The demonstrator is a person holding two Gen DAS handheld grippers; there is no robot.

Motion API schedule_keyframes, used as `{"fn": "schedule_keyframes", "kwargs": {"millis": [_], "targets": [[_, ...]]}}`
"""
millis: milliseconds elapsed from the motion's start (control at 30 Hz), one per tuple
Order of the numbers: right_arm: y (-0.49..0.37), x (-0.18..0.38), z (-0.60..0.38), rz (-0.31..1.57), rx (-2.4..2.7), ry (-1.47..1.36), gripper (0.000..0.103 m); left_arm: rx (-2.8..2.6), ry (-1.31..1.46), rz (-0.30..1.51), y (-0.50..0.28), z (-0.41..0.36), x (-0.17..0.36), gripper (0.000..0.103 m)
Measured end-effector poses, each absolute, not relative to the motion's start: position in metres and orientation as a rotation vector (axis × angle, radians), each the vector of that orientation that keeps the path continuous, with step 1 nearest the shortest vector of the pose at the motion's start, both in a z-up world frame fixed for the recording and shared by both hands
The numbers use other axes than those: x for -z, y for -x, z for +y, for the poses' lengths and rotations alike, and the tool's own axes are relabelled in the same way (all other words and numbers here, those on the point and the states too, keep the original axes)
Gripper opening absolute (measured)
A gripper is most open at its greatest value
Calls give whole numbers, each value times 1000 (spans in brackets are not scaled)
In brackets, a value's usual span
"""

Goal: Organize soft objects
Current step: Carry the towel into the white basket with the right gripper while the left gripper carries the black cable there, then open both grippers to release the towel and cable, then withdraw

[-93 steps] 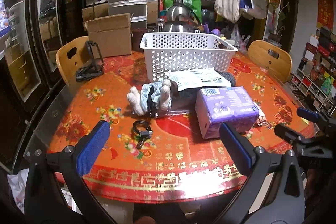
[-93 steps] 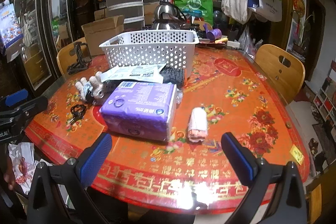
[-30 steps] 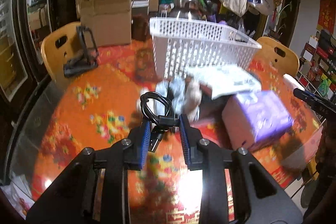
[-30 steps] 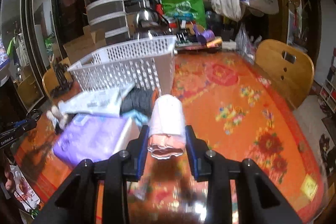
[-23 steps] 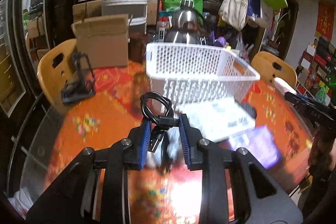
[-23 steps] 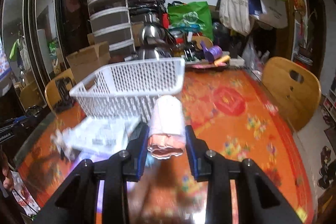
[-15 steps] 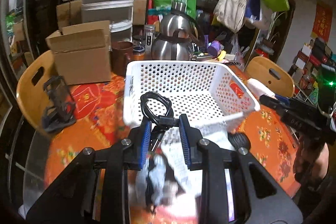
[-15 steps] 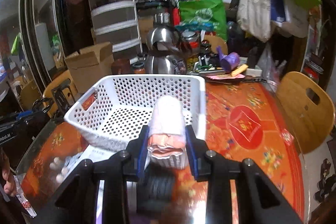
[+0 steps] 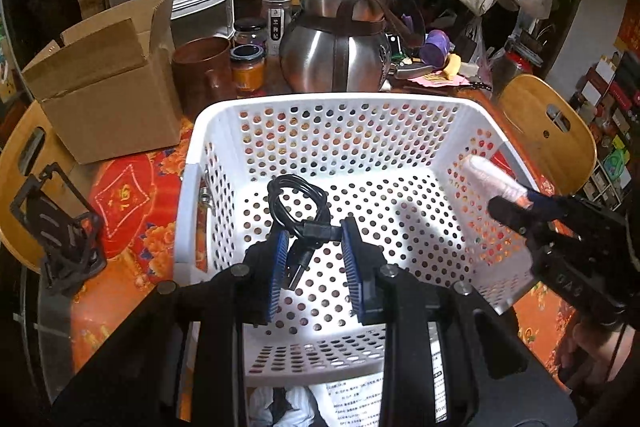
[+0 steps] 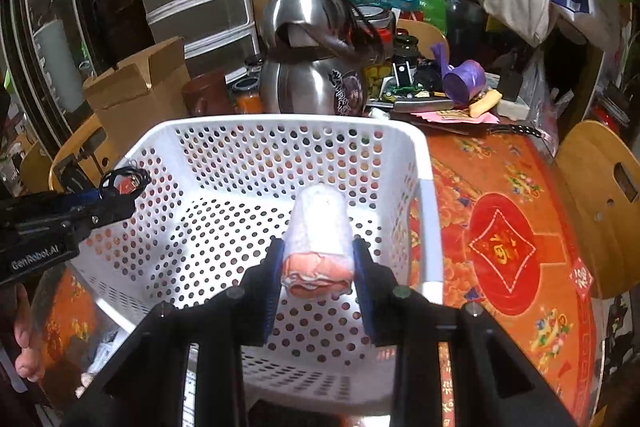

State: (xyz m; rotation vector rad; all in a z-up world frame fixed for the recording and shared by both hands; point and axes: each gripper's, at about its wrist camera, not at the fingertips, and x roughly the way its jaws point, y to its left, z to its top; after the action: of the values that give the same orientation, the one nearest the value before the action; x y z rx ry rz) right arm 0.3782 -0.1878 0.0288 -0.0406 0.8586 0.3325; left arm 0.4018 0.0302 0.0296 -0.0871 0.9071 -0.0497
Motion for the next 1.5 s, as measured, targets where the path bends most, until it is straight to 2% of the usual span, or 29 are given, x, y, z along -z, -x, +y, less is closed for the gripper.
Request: {"fn": "schedule_keyframes", "kwargs": {"millis": [67,100,133,200,233,267,400,833,1133,1500], "targets": [[-380,-25,-185,860,-336,58,33,42,93,905,-405,32,-27,25],[-382,-23,-183,861,-332,66,33,43,92,907,-406,33,-26,32],[-383,-22,-183,864,-333,61,34,43,93,908,-407,35,-24,56],[-382,-23,-184,848,-335,33,55,32,102,884,-398,40,-26,92],[-381,-25,-186,833,-336,15,75,29,105,853,-394,42,-29,94],[-381,-25,-186,832,-344,8,80,32,110,841,-391,44,-31,94],[-374,-31,-185,782,-316,48,80,29,120,839,-387,46,-35,95],[-362,-34,-185,789,-340,37,80,27,110,848,-359,44,-35,95],[-295,-39,-198,742,-361,25,80,80,174,850,-272,48,-26,95],[-188,-4,-207,736,-431,4,80,135,187,793,-166,34,5,95]]}}
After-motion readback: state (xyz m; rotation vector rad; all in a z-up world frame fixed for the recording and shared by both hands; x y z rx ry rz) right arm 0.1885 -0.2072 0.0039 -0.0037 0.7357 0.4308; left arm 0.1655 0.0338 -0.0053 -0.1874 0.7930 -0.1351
